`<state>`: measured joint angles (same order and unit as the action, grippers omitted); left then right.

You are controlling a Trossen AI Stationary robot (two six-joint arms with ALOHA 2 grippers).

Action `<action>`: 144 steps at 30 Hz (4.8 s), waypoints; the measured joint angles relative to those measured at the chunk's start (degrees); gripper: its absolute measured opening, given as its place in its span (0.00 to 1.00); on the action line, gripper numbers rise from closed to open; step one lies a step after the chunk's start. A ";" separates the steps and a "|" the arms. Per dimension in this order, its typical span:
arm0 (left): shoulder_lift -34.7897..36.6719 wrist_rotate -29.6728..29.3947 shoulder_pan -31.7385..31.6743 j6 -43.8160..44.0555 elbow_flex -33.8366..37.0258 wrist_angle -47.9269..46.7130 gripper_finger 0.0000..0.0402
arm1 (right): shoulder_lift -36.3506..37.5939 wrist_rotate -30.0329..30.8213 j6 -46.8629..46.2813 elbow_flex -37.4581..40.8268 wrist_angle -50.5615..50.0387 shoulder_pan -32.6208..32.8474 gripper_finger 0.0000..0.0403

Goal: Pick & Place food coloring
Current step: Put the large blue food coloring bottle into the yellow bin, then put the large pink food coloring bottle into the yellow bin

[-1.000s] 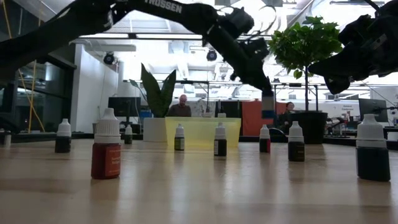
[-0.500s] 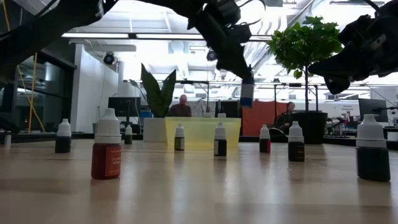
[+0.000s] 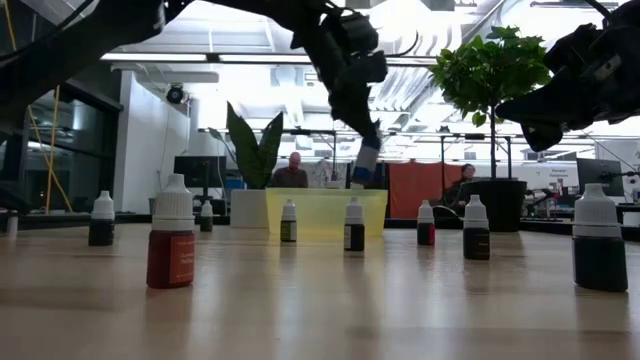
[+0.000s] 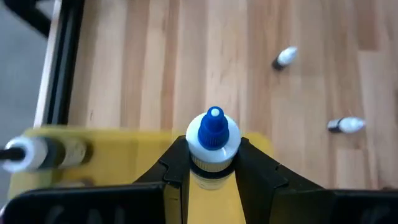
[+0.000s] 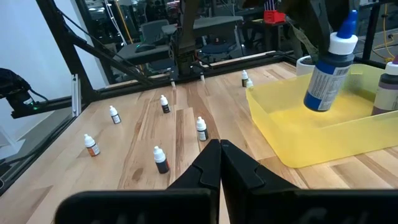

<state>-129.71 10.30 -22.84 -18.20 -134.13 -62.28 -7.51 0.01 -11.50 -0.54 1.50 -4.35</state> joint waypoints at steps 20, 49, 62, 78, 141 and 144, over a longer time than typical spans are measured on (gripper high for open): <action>4.23 -2.37 -6.12 3.69 14.25 8.58 0.20 | 0.02 0.00 0.01 0.00 0.00 0.01 0.00; 7.50 -2.81 -9.24 7.25 37.10 49.28 0.22 | 0.02 0.00 0.01 0.00 0.00 0.01 0.00; 5.15 -1.17 -9.04 9.68 37.99 52.33 0.25 | 0.02 0.00 0.01 0.00 0.02 0.00 0.00; 5.35 -3.38 -9.02 9.51 36.52 50.97 0.46 | 0.02 0.00 0.01 0.01 0.01 0.00 0.00; 2.41 -3.26 33.90 12.77 -1.08 10.04 0.52 | 0.02 0.00 0.01 0.00 0.00 -0.01 0.00; 1.66 -3.65 34.68 14.41 1.64 14.16 0.52 | 0.13 -0.04 0.00 0.02 -0.01 0.01 0.00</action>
<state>-128.05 6.66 11.84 -3.78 -132.49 -48.12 -7.38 -0.03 -11.50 -0.52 1.49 -4.34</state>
